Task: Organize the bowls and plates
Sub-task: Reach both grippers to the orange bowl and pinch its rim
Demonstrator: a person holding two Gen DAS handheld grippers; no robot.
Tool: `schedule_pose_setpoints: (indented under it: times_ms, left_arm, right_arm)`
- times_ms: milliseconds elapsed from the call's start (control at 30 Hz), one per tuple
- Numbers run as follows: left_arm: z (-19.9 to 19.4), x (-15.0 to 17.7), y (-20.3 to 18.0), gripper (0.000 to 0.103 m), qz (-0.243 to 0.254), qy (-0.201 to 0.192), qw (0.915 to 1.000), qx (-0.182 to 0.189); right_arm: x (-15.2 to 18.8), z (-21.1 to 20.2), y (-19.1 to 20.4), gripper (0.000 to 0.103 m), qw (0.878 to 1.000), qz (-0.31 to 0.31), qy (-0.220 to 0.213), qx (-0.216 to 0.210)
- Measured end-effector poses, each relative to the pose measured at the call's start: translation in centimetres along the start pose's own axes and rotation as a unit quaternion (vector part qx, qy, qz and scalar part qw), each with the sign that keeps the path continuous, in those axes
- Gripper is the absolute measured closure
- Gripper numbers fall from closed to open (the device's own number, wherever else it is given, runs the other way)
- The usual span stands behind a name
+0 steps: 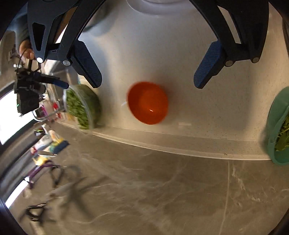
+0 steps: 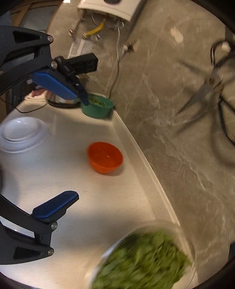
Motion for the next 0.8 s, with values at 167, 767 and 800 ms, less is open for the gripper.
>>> schedule_pose_setpoints:
  times_ms: [167, 767, 800]
  left_arm:
    - [7.0, -0.9, 2.2, 0.0, 0.039, 0.084, 0.9954, -0.023]
    - [15.8, -2.3, 5.8, 0.057, 0.047, 0.142, 0.9883, -0.028]
    - [16.1, -2.0, 5.7, 0.064, 0.048, 0.146, 0.9877, -0.027]
  right_arm:
    - [-1.8, 7.5, -0.4, 0.0, 0.999, 0.0, 0.034, 0.023]
    - [-1.0, 16.0, -6.1, 0.039, 0.988, 0.088, 0.096, 0.08]
    - [-1.0, 16.2, -6.4, 0.041, 0.988, 0.096, 0.097, 0.075]
Point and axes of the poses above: each gripper's, at about its wrist camera, not at the fingertips, and z roughly the way its jaws point, y to its left, x to its underside, the point moved 4 cm from there along z, roughly the way its jaws point, and after that the axes turned 4 degrees about -y, right-handed, at the moved point
